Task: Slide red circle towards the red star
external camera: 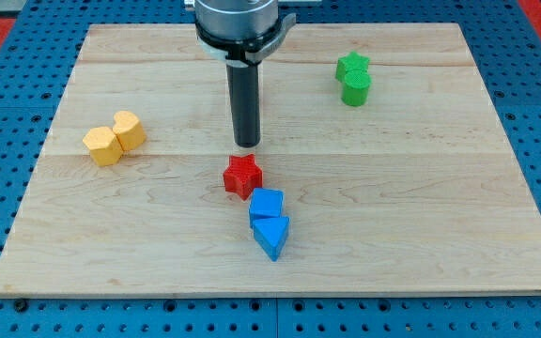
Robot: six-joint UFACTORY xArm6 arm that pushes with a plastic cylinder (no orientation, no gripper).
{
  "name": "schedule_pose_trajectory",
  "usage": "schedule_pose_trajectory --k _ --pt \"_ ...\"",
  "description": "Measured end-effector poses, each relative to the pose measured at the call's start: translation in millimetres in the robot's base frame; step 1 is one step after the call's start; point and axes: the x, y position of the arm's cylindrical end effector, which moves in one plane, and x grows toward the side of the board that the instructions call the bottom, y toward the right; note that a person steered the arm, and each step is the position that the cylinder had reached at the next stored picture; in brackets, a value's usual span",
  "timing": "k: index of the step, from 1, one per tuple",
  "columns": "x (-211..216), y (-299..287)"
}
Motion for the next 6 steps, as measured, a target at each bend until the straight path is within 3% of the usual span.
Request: schedule_pose_trajectory --k 1,2,3,5,6 --pt "41.0 4.6" --pt "48.9 7.4" --pt "2.9 8.0" --pt "-113.1 68.5" --pt "-144.1 37.3"
